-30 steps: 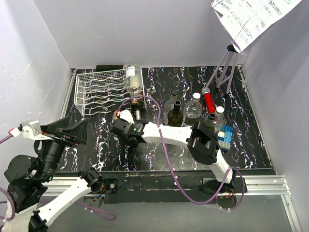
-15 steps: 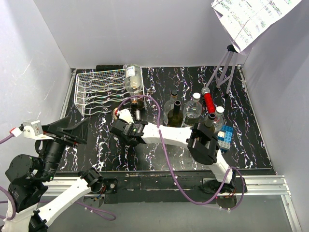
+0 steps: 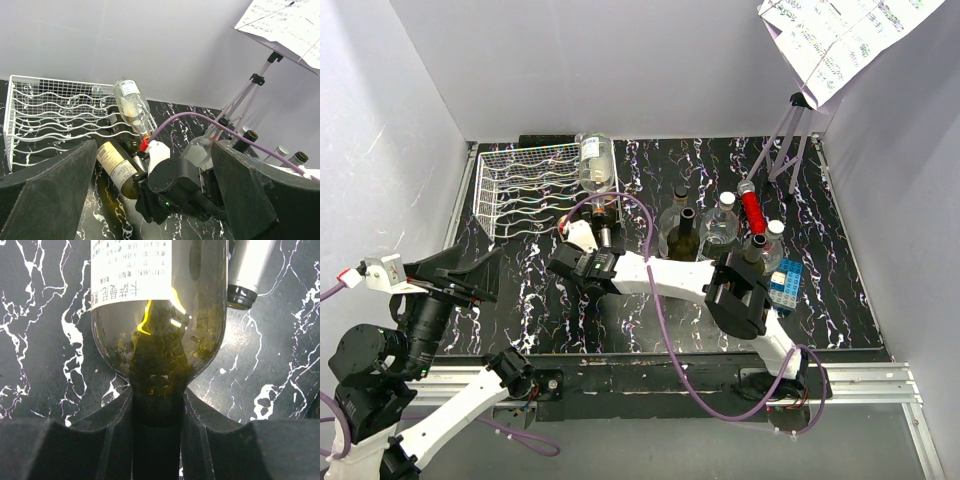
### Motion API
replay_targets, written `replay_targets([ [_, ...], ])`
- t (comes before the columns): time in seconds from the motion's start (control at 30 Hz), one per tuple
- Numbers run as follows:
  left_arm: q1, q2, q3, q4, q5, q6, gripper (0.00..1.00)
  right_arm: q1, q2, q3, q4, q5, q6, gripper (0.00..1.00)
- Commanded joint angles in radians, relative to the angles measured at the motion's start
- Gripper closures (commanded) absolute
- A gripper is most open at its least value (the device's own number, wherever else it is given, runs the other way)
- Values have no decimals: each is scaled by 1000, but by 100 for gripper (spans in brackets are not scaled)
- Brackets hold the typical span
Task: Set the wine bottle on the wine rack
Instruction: Place the wine bottle in the wine rack.
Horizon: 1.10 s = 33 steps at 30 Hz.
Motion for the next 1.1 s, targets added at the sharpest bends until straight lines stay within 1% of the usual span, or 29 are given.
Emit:
replay_targets([
  [0.0,3,3,-8,-26,-6,-7,2,-6,6,114,157,167,6,99],
  [0.17,3,3,-25,-29,-2,-16,2,-23,61,138,232,215,-5,99],
  [0.23,3,5,-28,-29,3,-18,2,-28,78,134,281,241,-11,99],
  [0.3,3,6,-30,-29,3,-18,2,-29,93,120,367,265,-40,99],
  [0.43,3,17,-39,-43,-22,-42,2,-38,141,143,469,292,-95,99],
  [0.57,3,94,-33,-118,-32,-100,2,-60,168,157,526,293,-121,99],
  [0.67,2,180,-34,-166,-5,-151,2,-75,182,152,579,296,-144,99],
  [0.73,3,210,-46,-155,20,-170,2,-81,196,167,591,307,-161,99],
  [0.87,3,218,-83,-117,41,-177,2,-92,228,216,594,324,-164,99],
  [1.07,3,238,-80,-135,-14,-200,2,-101,262,281,571,319,-106,99],
])
